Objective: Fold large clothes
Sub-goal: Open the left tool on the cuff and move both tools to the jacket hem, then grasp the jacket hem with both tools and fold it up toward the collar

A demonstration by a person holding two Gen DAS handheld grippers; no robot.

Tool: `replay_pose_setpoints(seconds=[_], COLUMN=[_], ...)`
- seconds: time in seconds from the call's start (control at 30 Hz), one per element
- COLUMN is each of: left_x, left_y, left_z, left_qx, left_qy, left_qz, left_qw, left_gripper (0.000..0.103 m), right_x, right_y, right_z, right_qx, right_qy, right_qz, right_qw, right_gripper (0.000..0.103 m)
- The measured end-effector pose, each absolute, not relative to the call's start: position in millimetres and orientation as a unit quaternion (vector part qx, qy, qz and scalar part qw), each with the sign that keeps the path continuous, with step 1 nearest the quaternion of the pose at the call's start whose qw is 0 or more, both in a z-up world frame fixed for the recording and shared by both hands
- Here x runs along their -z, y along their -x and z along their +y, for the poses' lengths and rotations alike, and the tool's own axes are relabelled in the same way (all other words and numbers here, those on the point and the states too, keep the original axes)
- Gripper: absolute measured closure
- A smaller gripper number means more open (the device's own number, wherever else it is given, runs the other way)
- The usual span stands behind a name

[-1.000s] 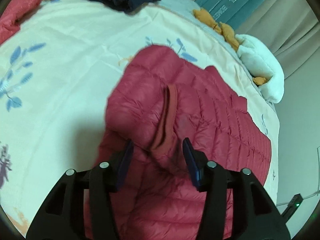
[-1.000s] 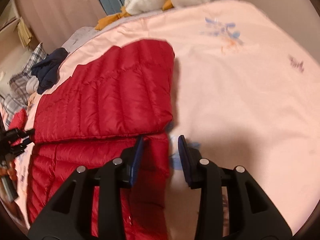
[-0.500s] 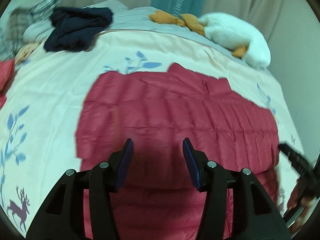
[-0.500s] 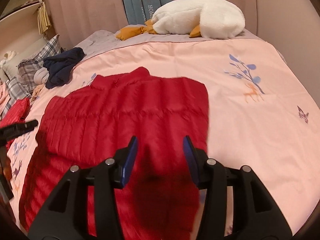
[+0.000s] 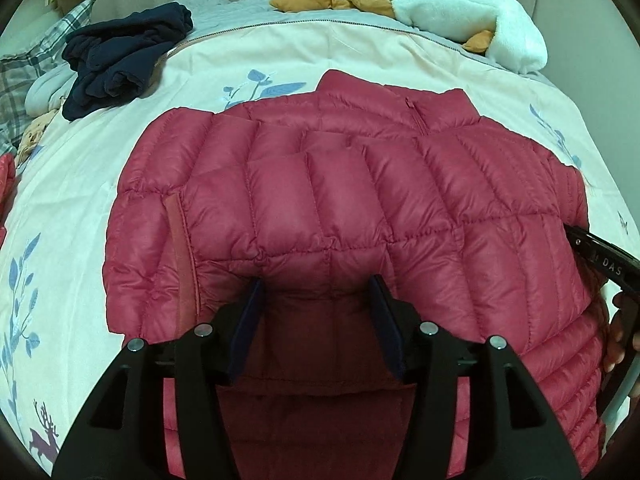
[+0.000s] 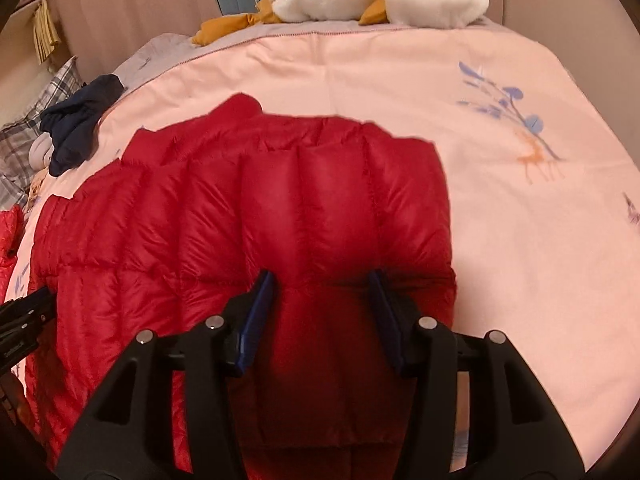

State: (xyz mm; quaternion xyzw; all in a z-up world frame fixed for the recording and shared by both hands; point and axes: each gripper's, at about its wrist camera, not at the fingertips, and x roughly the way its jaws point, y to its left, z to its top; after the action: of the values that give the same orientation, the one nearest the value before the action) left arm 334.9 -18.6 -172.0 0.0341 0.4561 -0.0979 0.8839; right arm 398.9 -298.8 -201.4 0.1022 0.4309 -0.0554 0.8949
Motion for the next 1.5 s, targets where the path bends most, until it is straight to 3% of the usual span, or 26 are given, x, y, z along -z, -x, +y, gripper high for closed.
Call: replay_pose_setpoints(seconds=[0.17, 0.4, 0.77, 1.1, 1.5], left_x=[172.1, 172.9, 173.7, 174.6, 176.5], left_y=[-334.8, -334.5, -334.8, -335.5, -334.4], left_z=[-19.5, -20.6, -21.7, -22.2, -22.8], left_qx=[0.097, 0.099, 0.100, 0.096, 0.094], left_qy=[-0.039, -0.042, -0.047, -0.042, -0.044], left_qz=[0.457, 0.455, 0.457, 0.460, 0.461], left_qw=[0.883, 0.884, 0.882, 0.882, 0.882], left_gripper=[0.047, 0.047, 0.047, 0.047, 0.046], right_x=[195.3, 161.3, 196.7, 156.6, 191.1], right_y=[-402.0, -402.6, -435.1, -378.9, -383.3], right_z=[-296.7, -276.9, -279.3, -229.4, -206.7], right_qx=[0.062, 0.060, 0.095, 0.016, 0.002], right_qy=[-0.100, -0.072, -0.082, -0.028, 0.007], right_qz=[0.444, 0.395, 0.452, 0.382, 0.424], right_qw=[0.888, 0.914, 0.883, 0.923, 0.906], right_gripper=[0.052, 0.049, 0.046, 0.044, 0.041])
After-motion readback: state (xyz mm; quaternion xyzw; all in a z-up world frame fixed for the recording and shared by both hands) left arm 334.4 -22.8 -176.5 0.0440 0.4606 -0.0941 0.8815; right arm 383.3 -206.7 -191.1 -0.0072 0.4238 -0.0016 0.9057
